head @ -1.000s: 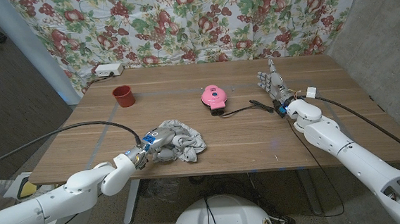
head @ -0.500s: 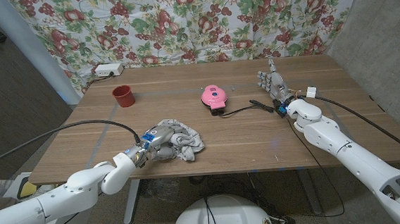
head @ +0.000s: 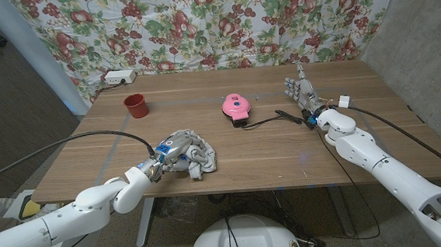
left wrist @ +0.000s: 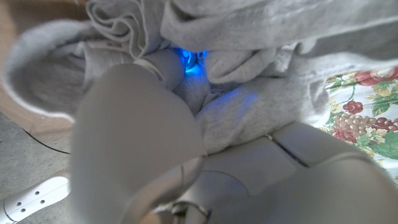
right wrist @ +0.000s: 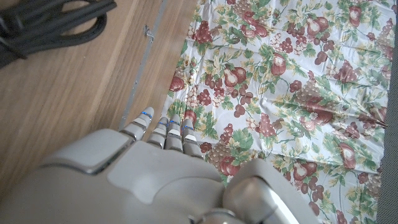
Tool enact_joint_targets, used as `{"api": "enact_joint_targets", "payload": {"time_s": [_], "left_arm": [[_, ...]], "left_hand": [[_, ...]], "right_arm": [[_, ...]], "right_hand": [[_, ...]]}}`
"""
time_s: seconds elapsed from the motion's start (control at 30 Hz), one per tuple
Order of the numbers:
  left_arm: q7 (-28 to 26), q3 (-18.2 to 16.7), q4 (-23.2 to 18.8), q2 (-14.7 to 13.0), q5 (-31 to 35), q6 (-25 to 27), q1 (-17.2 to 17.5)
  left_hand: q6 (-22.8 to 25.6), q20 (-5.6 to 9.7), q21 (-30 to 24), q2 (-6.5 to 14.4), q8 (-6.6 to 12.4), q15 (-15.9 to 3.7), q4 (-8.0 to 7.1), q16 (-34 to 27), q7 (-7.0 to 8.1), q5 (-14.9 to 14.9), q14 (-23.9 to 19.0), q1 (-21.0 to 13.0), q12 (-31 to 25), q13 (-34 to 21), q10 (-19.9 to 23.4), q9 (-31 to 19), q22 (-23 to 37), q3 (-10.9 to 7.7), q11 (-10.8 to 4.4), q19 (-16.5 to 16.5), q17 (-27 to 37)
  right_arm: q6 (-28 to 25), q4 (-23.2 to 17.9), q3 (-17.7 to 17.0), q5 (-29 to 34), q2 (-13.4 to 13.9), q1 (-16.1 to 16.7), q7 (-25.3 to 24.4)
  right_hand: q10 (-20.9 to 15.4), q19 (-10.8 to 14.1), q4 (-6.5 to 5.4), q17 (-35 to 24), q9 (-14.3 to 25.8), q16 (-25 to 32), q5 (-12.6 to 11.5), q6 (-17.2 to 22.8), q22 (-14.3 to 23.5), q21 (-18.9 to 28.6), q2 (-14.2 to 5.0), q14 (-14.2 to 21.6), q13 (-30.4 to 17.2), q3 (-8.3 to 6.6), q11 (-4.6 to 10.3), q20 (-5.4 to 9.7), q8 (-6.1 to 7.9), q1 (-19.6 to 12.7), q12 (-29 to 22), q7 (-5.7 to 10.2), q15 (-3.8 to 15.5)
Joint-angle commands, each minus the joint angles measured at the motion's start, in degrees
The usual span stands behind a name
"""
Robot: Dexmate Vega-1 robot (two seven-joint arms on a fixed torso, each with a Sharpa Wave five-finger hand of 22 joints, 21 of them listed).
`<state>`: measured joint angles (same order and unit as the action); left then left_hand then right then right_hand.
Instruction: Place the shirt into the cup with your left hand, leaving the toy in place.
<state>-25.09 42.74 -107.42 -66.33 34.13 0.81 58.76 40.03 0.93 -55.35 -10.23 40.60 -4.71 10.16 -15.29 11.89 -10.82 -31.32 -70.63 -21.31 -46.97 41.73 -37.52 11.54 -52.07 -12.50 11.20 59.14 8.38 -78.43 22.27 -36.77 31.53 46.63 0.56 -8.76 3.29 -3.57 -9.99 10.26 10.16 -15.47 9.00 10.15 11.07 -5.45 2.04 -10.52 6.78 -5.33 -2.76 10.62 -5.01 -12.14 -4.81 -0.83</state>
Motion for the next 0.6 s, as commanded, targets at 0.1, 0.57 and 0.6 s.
{"api": "enact_joint_targets", "payload": {"time_s": [0.1, 0.57, 0.6], "left_arm": [[-2.57, -1.40, -2.85, -1.04, 0.18, 0.99, 0.91], [-5.46, -3.59, -5.77, -2.75, 0.35, 3.71, 2.18], [-5.65, -3.75, -5.94, -2.90, 0.43, 3.80, 2.19]], "left_hand": [[0.96, 6.59, -12.24, 2.12, 0.10, -8.73, -0.05, -0.52, 0.50, -0.14, -12.95, -1.76, -0.45, -0.20, 0.53, -10.44, 0.04, 0.93, -0.03, 0.96, 0.73], [1.96, 6.65, -11.56, 2.67, 0.38, -8.75, -0.04, -1.17, 0.48, -0.33, -13.61, -3.15, -0.83, -0.69, 1.56, -10.97, -0.10, 2.07, -0.02, 1.55, 1.78], [2.11, 6.58, -11.44, 2.68, 0.39, -8.75, -0.02, -1.21, 0.49, -0.40, -13.69, -3.32, -0.78, -0.65, 1.60, -10.96, -0.05, 2.07, -0.02, 1.68, 1.82]], "right_arm": [[0.52, -0.66, -0.39, -0.24, 0.30, 0.59, 0.09], [0.91, -0.80, -0.60, -0.44, 0.26, 1.15, -0.13], [0.88, -0.81, -0.62, -0.49, 0.24, 1.18, -0.17]], "right_hand": [[-0.37, -0.31, -0.08, -0.21, 0.31, 0.32, 0.11, 0.57, 0.17, 0.18, 0.24, -0.07, -0.15, -0.09, 0.05, -0.38, 0.30, 0.46, -0.12, 0.23, 0.02], [-0.41, -0.31, -0.06, -0.21, 0.31, 0.32, 0.10, 0.60, 0.17, 0.18, 0.24, -0.06, -0.15, -0.13, 0.14, -0.36, 0.30, 0.46, -0.13, 0.25, 0.04], [-0.40, -0.30, -0.06, -0.21, 0.31, 0.32, 0.11, 0.61, 0.17, 0.19, 0.24, -0.06, -0.15, -0.13, 0.14, -0.37, 0.31, 0.46, -0.12, 0.21, 0.05]]}}
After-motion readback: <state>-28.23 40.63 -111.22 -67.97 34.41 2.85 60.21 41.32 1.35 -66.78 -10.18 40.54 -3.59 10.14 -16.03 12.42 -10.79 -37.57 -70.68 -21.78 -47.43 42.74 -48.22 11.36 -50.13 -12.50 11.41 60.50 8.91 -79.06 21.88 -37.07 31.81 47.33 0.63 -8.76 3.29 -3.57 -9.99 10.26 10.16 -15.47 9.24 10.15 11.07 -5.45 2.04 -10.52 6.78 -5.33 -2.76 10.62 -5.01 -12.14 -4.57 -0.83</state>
